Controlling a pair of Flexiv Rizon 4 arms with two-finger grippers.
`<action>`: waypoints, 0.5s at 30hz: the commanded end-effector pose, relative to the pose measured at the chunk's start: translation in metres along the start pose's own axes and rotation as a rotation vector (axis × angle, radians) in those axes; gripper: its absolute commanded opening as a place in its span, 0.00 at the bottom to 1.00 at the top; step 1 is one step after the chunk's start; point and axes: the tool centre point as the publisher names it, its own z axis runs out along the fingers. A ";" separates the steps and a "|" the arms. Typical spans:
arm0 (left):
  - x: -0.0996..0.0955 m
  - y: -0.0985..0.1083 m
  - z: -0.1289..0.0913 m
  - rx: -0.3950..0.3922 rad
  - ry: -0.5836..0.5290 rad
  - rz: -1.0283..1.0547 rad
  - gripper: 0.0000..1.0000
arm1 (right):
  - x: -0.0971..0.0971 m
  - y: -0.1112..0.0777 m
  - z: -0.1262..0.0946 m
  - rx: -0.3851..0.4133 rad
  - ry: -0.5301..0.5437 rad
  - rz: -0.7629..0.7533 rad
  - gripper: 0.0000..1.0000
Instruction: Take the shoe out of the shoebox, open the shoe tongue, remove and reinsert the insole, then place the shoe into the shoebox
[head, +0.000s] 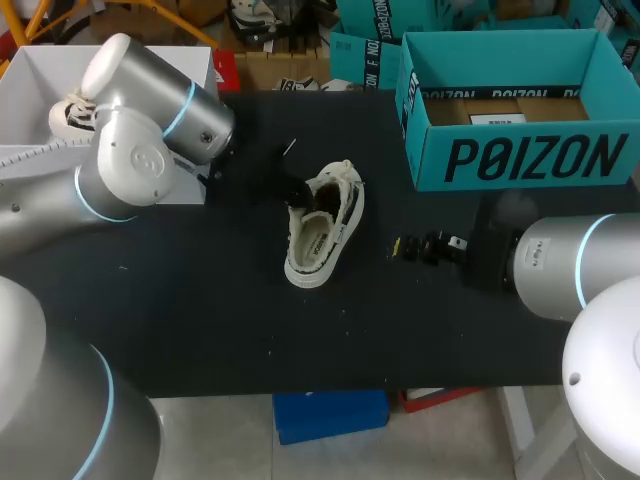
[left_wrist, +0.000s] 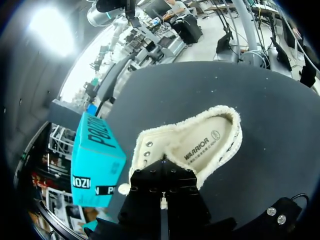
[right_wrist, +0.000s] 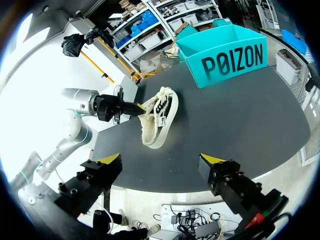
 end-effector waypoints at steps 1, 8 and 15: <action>-0.009 -0.006 -0.031 -0.022 0.026 0.023 0.00 | 0.001 -0.004 0.004 -0.013 0.000 0.004 1.00; 0.002 -0.006 -0.062 -0.070 0.174 0.051 0.13 | 0.001 -0.004 0.004 -0.013 0.000 0.004 1.00; 0.018 0.002 -0.093 -0.123 0.292 0.034 0.14 | 0.001 -0.004 0.004 -0.013 0.000 0.004 1.00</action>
